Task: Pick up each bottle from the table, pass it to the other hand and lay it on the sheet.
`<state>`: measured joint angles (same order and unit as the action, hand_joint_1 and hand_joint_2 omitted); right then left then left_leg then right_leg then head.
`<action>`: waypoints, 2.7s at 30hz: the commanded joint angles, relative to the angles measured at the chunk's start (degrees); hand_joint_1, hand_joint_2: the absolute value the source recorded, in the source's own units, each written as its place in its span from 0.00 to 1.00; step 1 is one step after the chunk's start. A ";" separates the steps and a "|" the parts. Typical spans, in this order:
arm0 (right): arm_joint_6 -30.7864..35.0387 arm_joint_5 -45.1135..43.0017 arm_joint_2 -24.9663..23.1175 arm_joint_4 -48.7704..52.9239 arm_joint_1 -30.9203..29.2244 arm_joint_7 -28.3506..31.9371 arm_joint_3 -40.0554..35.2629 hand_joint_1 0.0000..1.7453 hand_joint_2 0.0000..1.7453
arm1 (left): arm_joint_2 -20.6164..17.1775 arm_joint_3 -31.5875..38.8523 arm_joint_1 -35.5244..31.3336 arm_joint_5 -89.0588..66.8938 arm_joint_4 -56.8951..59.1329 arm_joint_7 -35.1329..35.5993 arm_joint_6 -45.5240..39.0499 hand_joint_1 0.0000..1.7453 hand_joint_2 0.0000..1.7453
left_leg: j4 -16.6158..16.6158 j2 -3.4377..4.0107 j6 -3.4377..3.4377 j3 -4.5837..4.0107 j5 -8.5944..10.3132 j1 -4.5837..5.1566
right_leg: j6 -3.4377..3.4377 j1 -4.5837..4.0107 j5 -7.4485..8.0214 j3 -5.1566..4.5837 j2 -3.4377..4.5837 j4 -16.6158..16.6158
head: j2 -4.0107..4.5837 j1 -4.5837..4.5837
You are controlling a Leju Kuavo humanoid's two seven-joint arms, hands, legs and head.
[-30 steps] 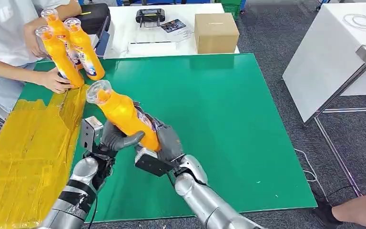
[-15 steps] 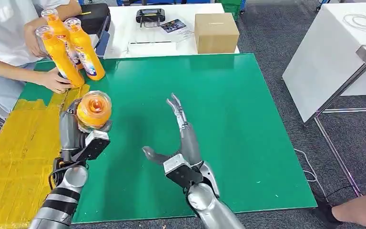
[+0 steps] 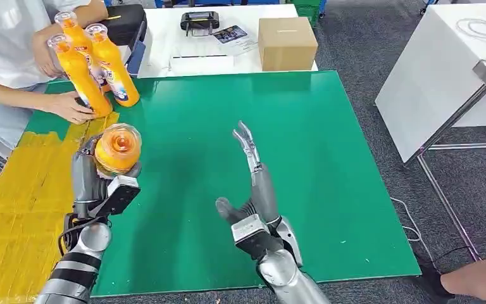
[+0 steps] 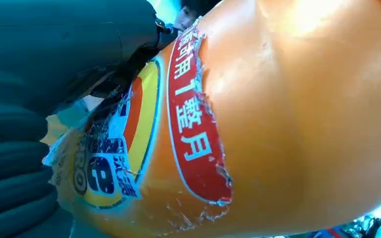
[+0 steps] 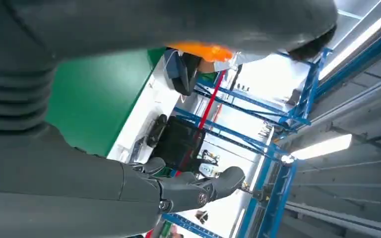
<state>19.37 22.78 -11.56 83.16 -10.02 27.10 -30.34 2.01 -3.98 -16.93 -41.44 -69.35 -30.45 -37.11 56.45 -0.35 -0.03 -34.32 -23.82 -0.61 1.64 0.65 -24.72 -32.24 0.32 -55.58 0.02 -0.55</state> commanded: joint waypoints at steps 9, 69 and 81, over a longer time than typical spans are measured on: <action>-2.05 -11.41 7.35 7.75 3.33 0.93 2.39 0.00 1.00 | 0.56 25.24 4.52 -42.82 -1.89 0.82 -2.89 1.00 1.00 | -0.06 0.29 0.00 0.40 -0.17 -0.05 | -0.08 -0.07 -0.08 0.32 0.20 0.13 | 0.00 0.00; -4.71 -10.66 8.06 2.61 0.22 0.94 0.57 0.00 1.00 | -24.72 -16.40 -8.76 -47.27 42.69 32.85 -2.89 0.00 1.00 | -0.08 0.12 0.00 0.40 -0.11 -0.06 | -0.09 -0.07 -0.10 0.41 0.03 0.11 | 0.00 0.04; -4.12 -11.03 8.24 2.56 0.43 0.51 0.36 0.00 1.00 | -23.87 -12.44 -8.40 -48.17 43.71 31.78 -2.89 0.00 1.00 | -0.14 0.16 0.03 0.62 -0.03 -0.02 | -0.07 -0.02 -0.03 0.53 0.10 0.09 | 0.00 0.00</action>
<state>14.93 12.02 -4.02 88.52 -8.13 27.87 -29.40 -23.80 -16.74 -25.93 -89.42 -29.60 1.97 -40.76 56.38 -0.28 0.04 -33.91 -23.80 -0.65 1.60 0.63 -24.73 -31.90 0.38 -55.59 0.02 -0.55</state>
